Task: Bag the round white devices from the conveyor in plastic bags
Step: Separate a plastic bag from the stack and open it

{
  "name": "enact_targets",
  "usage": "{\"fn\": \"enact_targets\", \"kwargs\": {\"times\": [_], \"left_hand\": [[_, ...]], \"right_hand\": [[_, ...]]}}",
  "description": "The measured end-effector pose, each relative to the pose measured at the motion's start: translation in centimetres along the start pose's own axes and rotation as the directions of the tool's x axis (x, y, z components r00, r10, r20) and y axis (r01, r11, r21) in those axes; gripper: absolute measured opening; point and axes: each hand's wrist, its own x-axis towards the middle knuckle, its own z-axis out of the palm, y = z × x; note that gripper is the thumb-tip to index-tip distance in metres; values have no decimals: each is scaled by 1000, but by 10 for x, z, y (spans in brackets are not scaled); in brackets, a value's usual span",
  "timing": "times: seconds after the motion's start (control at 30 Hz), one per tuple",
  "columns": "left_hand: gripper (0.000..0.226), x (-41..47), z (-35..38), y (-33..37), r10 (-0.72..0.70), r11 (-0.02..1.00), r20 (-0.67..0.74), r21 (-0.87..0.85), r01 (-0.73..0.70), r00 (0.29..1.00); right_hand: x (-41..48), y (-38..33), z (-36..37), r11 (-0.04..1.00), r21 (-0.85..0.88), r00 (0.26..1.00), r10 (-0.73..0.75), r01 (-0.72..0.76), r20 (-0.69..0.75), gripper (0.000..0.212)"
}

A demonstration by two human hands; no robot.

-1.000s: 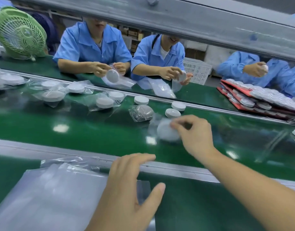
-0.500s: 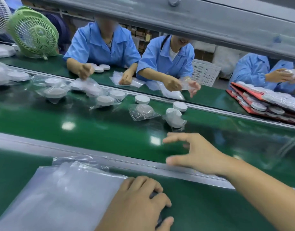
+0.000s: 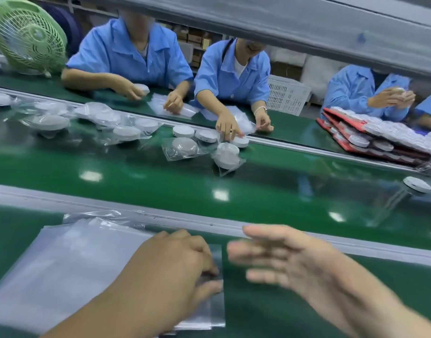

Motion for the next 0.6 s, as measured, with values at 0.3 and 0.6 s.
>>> {"fn": "enact_targets", "kwargs": {"times": [0.3,0.6], "left_hand": [[24,-5,17,8,31,999,-126,-40,-36,992],[39,-5,8,13,35,999,-47,-8,-35,998]], "right_hand": [[2,30,51,681,-726,987,-159,92,-25,45],[7,10,26,857,-513,979,145,-53,141,76]]}}
